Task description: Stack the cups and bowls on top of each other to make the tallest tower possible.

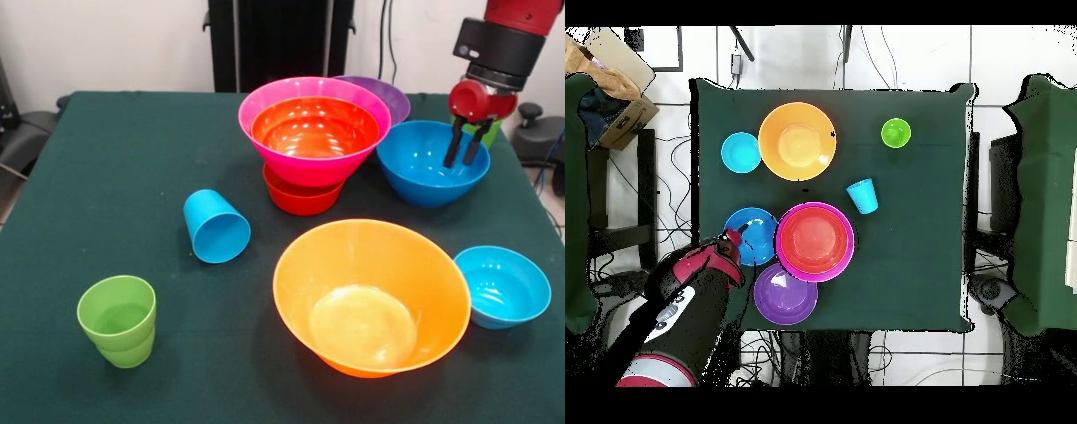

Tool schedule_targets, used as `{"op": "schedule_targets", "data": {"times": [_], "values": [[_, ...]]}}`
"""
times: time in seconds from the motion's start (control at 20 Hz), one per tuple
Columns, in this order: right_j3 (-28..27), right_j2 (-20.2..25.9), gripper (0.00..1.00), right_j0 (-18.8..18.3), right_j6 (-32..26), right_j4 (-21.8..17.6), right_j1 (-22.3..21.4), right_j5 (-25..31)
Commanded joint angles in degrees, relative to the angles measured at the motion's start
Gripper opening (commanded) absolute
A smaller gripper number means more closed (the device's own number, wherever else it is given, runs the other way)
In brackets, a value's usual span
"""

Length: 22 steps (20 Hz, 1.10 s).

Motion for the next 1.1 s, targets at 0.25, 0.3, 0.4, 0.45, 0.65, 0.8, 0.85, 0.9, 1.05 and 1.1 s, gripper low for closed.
{"op": "schedule_targets", "data": {"times": [0.25, 0.3, 0.4, 0.45, 0.65, 0.8, 0.85, 0.9, 1.05, 1.1], "values": [[3.51, 21.12, 1.00, -14.70, 4.72, 7.89, -12.03, 16.13], [3.87, 22.47, 1.00, -15.78, 4.15, 8.42, -12.73, 17.55], [4.34, 23.94, 1.00, -16.93, 3.94, 9.07, -13.68, 18.54], [4.30, 24.25, 1.00, -17.14, 4.08, 9.31, -13.97, 19.12], [5.67, 27.38, 1.00, -19.32, 3.77, 10.14, -14.90, 19.00], [8.53, 30.96, 1.00, -22.27, 3.29, 10.38, -15.57, 14.98], [9.06, 31.53, 1.00, -22.85, 3.13, 10.21, -15.77, 14.44], [9.28, 31.83, 1.00, -23.25, 2.95, 9.90, -15.71, 14.33], [9.22, 32.04, 1.00, -23.49, 3.69, 9.02, -15.31, 13.66], [9.09, 31.90, 1.00, -23.24, 4.13, 8.65, -14.93, 13.17]]}}
